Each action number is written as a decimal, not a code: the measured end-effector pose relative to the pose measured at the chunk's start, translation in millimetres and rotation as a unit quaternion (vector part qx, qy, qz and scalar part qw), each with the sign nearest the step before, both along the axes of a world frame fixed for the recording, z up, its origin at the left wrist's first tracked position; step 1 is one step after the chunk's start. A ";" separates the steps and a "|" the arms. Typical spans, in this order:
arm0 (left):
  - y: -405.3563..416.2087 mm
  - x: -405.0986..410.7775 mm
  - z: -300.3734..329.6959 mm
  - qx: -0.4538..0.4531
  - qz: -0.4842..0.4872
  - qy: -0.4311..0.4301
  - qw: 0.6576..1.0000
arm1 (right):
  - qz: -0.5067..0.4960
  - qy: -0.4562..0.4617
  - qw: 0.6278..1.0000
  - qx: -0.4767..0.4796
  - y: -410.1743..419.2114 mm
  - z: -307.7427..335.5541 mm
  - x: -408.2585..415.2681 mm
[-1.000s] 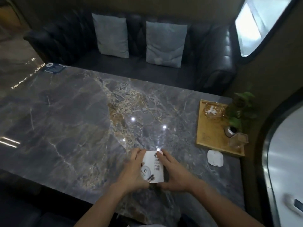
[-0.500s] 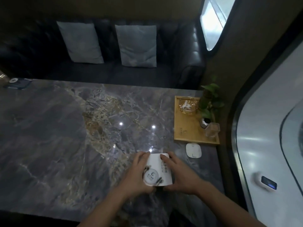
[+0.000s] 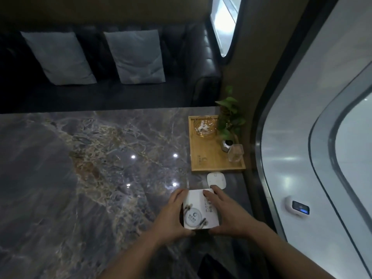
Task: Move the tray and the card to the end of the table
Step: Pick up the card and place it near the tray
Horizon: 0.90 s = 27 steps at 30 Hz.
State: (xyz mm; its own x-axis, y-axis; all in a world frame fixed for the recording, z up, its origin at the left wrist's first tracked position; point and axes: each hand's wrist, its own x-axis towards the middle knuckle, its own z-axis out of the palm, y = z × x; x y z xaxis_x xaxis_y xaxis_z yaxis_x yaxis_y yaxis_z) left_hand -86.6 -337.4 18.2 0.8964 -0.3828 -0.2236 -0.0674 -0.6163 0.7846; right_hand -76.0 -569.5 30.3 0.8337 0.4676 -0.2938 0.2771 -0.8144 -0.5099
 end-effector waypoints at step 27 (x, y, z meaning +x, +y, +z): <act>-97.0 9.3 -39.3 -0.026 -0.021 0.027 0.999 | -0.122 -0.066 0.990 -0.038 -43.1 -28.7 -36.8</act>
